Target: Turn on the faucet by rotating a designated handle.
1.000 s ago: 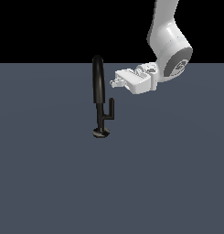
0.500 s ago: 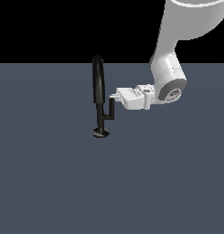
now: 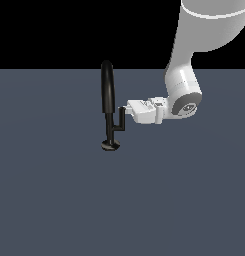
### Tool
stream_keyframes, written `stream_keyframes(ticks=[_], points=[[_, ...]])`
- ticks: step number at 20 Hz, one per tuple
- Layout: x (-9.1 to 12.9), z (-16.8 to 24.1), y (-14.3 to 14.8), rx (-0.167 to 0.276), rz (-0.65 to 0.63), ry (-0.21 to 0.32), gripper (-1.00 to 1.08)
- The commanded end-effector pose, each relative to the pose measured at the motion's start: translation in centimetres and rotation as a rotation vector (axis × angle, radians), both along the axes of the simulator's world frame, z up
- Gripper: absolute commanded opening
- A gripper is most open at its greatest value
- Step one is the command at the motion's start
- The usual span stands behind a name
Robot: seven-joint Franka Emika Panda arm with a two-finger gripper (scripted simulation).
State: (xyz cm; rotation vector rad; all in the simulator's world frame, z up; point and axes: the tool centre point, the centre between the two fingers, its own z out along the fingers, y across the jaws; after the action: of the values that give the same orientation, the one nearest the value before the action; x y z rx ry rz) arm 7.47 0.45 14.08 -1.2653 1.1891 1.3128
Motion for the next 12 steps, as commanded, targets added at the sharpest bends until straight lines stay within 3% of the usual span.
stream_keyframes(ticks=[1,12], points=[[0.0,0.1,0.0,-0.001,0.001,-0.002,-1.00],[-1.8,0.8,-0.2,-0.001,0.001,-0.002,-1.00]])
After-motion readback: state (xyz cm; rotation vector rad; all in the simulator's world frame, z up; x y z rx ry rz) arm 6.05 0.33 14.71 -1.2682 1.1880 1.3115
